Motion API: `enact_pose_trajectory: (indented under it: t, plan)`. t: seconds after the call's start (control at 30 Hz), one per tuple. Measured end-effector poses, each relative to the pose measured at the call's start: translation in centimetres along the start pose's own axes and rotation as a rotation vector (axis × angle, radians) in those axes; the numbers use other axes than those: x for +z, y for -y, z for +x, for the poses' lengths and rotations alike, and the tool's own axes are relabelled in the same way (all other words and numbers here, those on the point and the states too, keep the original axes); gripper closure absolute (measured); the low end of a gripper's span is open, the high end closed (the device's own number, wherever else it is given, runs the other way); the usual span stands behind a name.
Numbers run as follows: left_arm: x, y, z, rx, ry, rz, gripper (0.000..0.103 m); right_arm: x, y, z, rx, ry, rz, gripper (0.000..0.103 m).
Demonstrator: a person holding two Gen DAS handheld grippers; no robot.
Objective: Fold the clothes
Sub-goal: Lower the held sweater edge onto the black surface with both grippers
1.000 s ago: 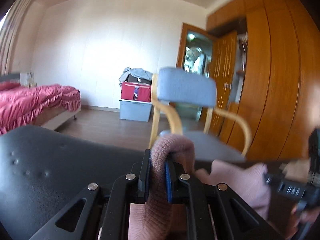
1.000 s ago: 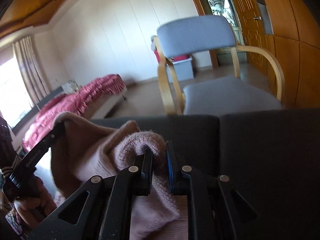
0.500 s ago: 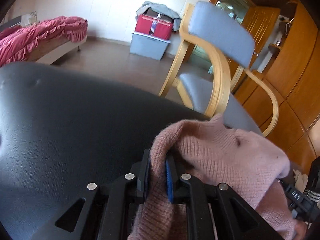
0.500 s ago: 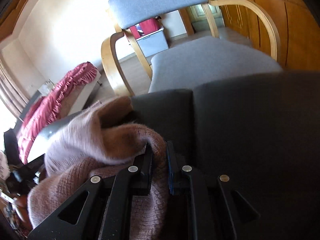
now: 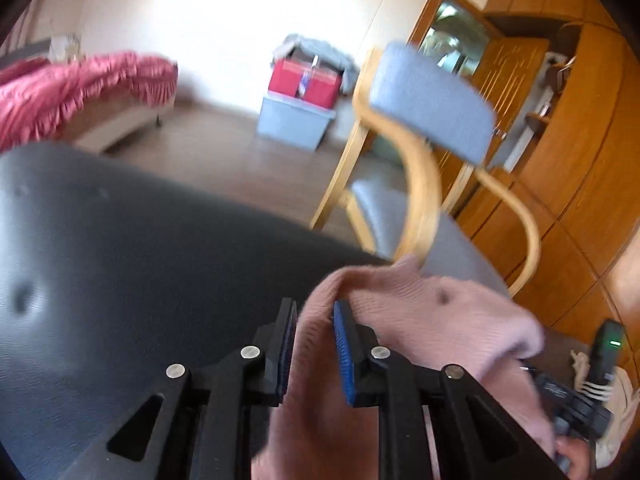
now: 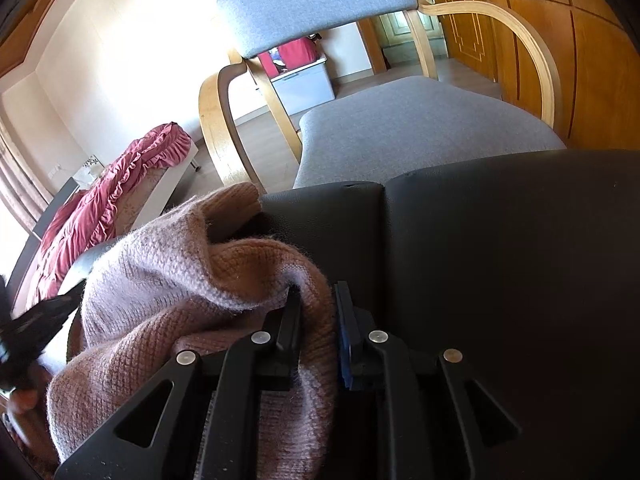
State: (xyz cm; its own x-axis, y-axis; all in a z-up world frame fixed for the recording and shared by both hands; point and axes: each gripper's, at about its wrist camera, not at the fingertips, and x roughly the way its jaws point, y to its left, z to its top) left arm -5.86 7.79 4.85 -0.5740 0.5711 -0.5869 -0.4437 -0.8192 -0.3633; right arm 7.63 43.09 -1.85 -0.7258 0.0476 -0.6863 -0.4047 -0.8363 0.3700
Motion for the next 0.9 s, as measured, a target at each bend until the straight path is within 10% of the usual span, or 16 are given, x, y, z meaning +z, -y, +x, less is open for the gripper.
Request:
enact_pose_trajectory:
  t: [0.27,0.47,0.7,0.9]
  plan:
    - [-3.9,5.4,-4.6,-0.044,-0.104,0.159,0.082,-0.1,0.1,-0.6,0.014,-0.002,0.002,0.084]
    - [-8.2,6.0,-3.2,0.192,-0.135,0.234,0.082,-0.1,0.6,-0.7,0.043,-0.007,0.015,0.082]
    - [-8.1,5.6,0.6,0.253,-0.173,0.260,0.082,-0.1,0.8,-1.3,0.063,-0.011,0.023,0.078]
    - [-7.4,5.0,2.0,0.252,-0.151,0.262,0.081,0.0,-2.3,-8.2,0.105,0.166,-0.189,0.076]
